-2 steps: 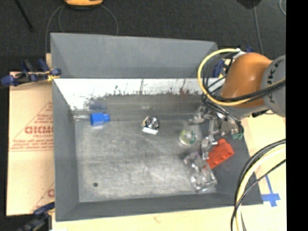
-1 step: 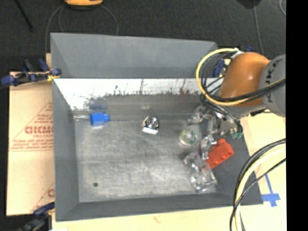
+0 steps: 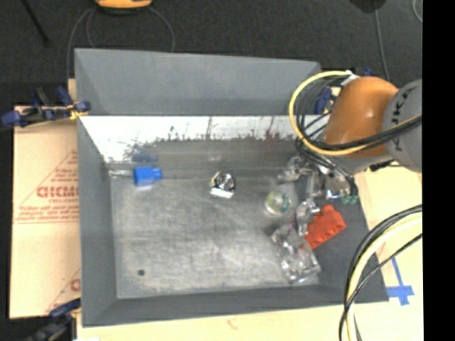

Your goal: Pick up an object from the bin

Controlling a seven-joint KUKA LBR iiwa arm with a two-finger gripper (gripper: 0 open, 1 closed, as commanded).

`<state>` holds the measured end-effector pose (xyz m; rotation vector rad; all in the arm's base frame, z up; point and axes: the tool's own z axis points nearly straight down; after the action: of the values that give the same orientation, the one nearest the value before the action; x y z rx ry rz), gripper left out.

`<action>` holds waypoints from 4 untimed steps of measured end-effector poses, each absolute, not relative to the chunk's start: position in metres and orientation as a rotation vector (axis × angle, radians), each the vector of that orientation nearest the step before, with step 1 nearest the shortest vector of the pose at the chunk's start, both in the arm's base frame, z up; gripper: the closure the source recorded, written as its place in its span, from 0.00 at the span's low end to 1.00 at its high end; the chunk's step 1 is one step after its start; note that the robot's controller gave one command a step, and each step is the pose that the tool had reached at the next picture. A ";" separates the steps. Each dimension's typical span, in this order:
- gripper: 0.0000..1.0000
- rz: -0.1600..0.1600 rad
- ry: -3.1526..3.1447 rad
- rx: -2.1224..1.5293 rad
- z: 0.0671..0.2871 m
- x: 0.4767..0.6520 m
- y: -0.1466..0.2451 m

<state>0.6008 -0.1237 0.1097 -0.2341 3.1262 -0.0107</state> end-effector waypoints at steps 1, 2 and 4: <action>0.00 -0.011 3.128 -0.212 0.109 0.601 -0.124; 1.00 -0.010 3.139 -0.215 0.109 0.599 -0.124; 0.00 -0.003 3.100 -0.465 0.129 0.607 -0.101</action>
Offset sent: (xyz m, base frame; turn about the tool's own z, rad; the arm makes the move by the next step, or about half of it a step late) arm -0.0085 0.0061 -0.0390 0.0770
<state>0.6072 -0.1012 0.1289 -0.4652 3.1004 -0.0034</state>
